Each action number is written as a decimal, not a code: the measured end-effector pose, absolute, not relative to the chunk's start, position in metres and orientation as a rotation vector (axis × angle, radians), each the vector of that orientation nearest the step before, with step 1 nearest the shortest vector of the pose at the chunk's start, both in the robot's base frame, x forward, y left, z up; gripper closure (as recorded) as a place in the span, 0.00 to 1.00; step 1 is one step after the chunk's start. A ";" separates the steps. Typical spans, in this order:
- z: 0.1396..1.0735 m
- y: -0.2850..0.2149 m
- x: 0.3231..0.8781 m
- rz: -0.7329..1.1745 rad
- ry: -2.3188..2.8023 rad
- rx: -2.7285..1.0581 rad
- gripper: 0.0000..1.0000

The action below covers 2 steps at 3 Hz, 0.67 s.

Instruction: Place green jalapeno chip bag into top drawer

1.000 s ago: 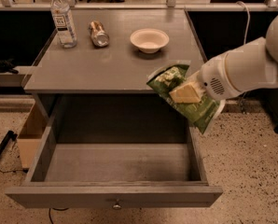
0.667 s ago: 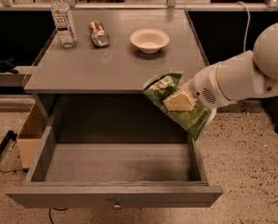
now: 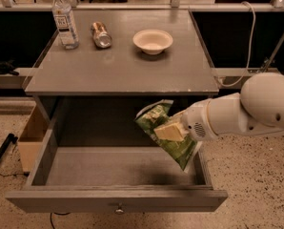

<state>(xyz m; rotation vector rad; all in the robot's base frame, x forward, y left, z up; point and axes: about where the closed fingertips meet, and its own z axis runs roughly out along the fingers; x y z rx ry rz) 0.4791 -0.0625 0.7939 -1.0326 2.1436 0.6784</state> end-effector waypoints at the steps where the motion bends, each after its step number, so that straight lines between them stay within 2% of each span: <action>1: 0.756 -0.029 0.473 0.780 2.120 -1.051 1.00; 2: 0.755 -0.028 0.473 0.780 2.120 -1.051 1.00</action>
Offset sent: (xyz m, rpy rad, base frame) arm -0.0054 0.0275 -0.0312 0.0483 0.0267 0.0384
